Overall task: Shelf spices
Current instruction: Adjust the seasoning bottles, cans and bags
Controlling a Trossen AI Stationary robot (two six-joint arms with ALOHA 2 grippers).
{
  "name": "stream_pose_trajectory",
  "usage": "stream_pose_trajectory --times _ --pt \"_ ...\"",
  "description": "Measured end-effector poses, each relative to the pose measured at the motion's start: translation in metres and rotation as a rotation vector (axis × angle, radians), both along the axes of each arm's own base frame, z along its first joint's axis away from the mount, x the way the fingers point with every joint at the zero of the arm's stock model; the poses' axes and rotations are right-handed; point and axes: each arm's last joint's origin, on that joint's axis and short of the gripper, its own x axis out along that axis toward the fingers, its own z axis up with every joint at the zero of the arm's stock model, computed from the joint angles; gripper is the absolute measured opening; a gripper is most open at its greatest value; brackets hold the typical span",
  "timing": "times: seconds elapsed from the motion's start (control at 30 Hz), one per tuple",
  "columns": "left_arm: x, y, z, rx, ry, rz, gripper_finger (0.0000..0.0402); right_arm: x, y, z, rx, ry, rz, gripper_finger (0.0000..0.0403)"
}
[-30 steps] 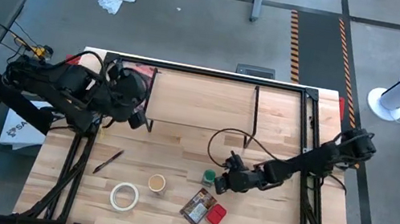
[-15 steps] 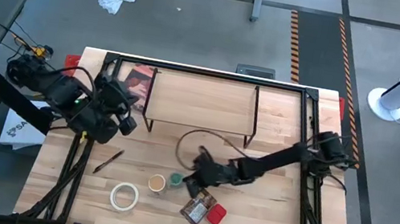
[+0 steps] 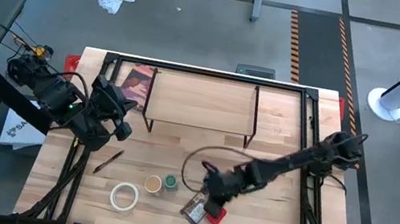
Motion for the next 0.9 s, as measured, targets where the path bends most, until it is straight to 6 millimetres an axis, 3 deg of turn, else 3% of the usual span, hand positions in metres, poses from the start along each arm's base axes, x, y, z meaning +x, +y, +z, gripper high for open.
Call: stream_pose_trajectory --times 0.17,0.37,0.77,0.9 --pt "0.001 0.002 0.000 0.004 -0.001 0.015 0.0000 -0.007 0.020 -0.004 0.025 -0.015 -0.117 0.0000" --pt "0.003 0.007 0.000 0.011 0.010 0.037 0.0000 0.002 0.015 0.000 0.015 -0.099 -0.276 0.0000" --pt "0.005 0.010 -0.001 -0.026 0.048 0.033 0.0000 0.000 0.036 -0.021 0.098 0.001 -0.308 0.0000" --pt "0.005 0.010 -0.001 -0.025 0.049 0.032 0.0000 -0.012 0.042 -0.024 0.081 0.104 -0.262 0.0000"
